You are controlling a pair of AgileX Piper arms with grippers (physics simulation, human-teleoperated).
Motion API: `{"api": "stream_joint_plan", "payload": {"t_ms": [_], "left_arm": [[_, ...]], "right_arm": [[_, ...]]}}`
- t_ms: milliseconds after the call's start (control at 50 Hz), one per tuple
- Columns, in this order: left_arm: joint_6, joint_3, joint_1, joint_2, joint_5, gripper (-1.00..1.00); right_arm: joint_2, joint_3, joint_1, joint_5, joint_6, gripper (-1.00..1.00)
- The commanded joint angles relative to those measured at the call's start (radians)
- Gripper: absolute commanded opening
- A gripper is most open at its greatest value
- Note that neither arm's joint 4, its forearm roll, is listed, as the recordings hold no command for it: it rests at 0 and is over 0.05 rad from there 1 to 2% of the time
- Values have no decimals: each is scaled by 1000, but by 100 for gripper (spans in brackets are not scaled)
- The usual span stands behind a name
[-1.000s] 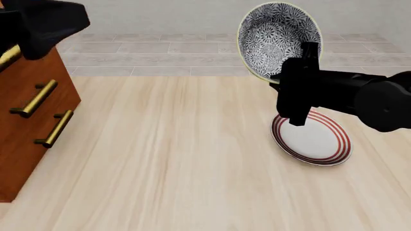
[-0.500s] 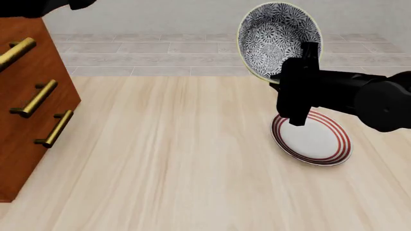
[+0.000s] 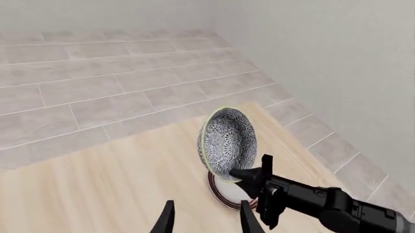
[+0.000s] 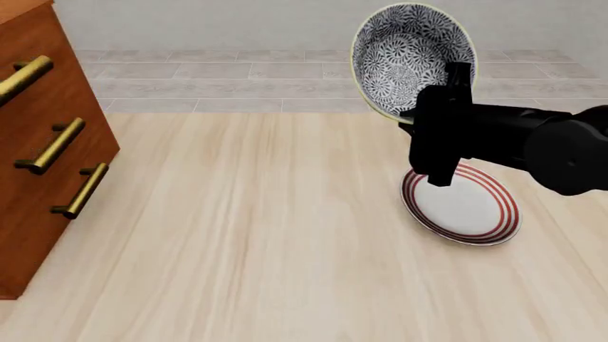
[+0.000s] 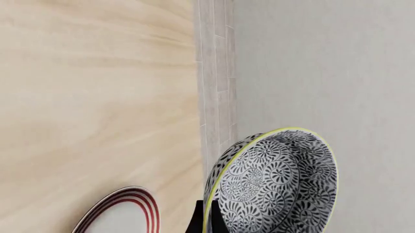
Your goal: Put the bowl on top of the cabinet.
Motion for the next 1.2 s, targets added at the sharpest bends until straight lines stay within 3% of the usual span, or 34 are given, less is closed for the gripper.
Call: {"api": "stream_joint_plan", "payload": {"t_ms": [20,60,100,580,1200], "left_arm": [[-10,-32,-22,60,-7,100],[-2,-33,-23,69,-11,100],[-10,-33,-31,81,-13,100],[-1,-73,-15,176,-42,100],[-19,-25,-47,260,-44,100]], "right_arm": [[-5,-5,0,-5,2,-100],[-5,-5,0,-5,2,-100],[24,67,40,-39,-14,-100],[25,87,50,-57,-14,-100],[51,76,54,-77,-21,-100]]}}
